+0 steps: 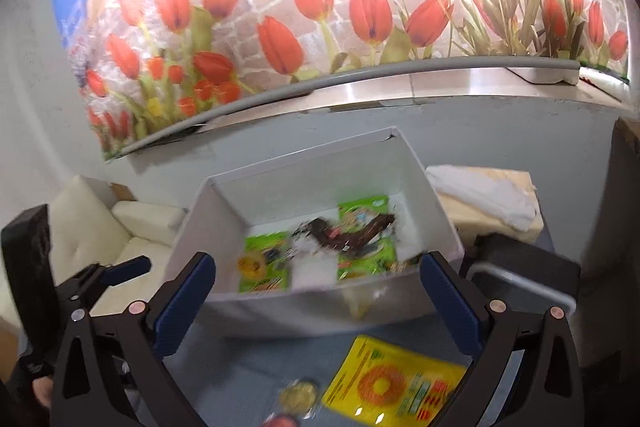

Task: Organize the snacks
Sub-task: 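Carry the orange and yellow jelly cups into the white box and release both, then grasp a pale jelly cup with the right tool while the left grasps a pink cup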

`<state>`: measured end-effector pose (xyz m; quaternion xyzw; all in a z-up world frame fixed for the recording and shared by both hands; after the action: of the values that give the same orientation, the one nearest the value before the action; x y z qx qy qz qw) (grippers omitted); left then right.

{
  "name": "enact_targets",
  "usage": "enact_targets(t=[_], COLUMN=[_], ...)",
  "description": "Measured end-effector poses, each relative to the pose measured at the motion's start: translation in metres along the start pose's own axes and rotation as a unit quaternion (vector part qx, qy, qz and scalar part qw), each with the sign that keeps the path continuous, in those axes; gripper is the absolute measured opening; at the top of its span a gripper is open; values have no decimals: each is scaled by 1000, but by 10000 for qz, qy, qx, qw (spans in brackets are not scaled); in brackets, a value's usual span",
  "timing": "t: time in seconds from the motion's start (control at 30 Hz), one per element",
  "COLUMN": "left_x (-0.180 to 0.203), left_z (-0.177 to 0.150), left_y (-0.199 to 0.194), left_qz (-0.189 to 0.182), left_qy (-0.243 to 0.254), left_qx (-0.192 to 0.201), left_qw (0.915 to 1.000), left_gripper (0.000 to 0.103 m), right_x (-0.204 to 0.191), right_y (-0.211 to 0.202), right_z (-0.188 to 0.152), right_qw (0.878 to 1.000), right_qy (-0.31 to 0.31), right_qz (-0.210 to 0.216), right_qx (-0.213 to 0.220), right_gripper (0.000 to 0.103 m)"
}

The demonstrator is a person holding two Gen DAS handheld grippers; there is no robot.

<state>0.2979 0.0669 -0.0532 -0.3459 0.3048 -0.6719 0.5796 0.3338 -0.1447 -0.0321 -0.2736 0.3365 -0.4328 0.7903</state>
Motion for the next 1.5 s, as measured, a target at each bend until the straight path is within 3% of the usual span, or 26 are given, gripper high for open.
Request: enact_targets(t=[0.13,0.27,0.37,0.5,0.7,0.73,0.87,1.0,1.1,1.13,1.17,1.27,1.5], left_x=[4,20,30,43,50,50,52,53,56,57,58,63,85], left_z=[-38,-78,-104,-138,-168,-170,-177,-177,-175,-173,-172,-169,-154], left_y=[-11,-13,-13,-15,-9,-8,-2,1,5,7,9,14,25], left_qz=[-166,-41,-184,-250,-344,-350,-368,-388,-388,-395,-399,-398,-395], left_qy=[-117,28,13,35,35,21,-17,-27,-10,-1,10,29,278], left_qx=[-60,-181,-328,-451,-706,-729,-837,-854,-885,-885,-886,-915,-835], left_qw=[9998,9998,9993,9987,9969,9967,9958,9956,9953,9953,9953,9950,9953], left_gripper=[103,103,103,103,103,103,103,103,103,103,103,103,103], right_x=[-7,-13,-9,2,0,-1,2,-2,-3,-2,-2,-1,12], right_y=[-12,-14,-10,-1,13,17,36,46,48,49,49,47,9], right_z=[-43,-95,-129,-150,-164,-165,-170,-174,-172,-170,-168,-167,-171], right_qw=[9995,9972,9956,9953,9937,9932,9903,9903,9908,9908,9908,9905,9951], right_qy=[-171,-368,-340,-35,-179,-175,-165,-306,-380,-365,-345,-354,-169], right_qz=[34,-248,-304,-196,-440,-467,-556,-582,-533,-466,-455,-427,-372], right_qx=[-262,-601,-814,-946,-1013,-1051,-1264,-1226,-1182,-1219,-1227,-1262,-896], right_gripper=[103,103,103,103,103,101,70,66,58,43,38,38,38])
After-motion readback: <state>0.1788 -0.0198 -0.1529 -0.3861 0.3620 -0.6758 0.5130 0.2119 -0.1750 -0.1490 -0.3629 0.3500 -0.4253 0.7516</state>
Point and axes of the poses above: each gripper's, at about its wrist camera, not at the fingertips, and y roughly the way its jaws point, x to its right, z to its top, the point moved 1 cm from there along y, roughly the way its jaws point, and after that the axes turned 11 degrees about -x, right-handed, at the moved point
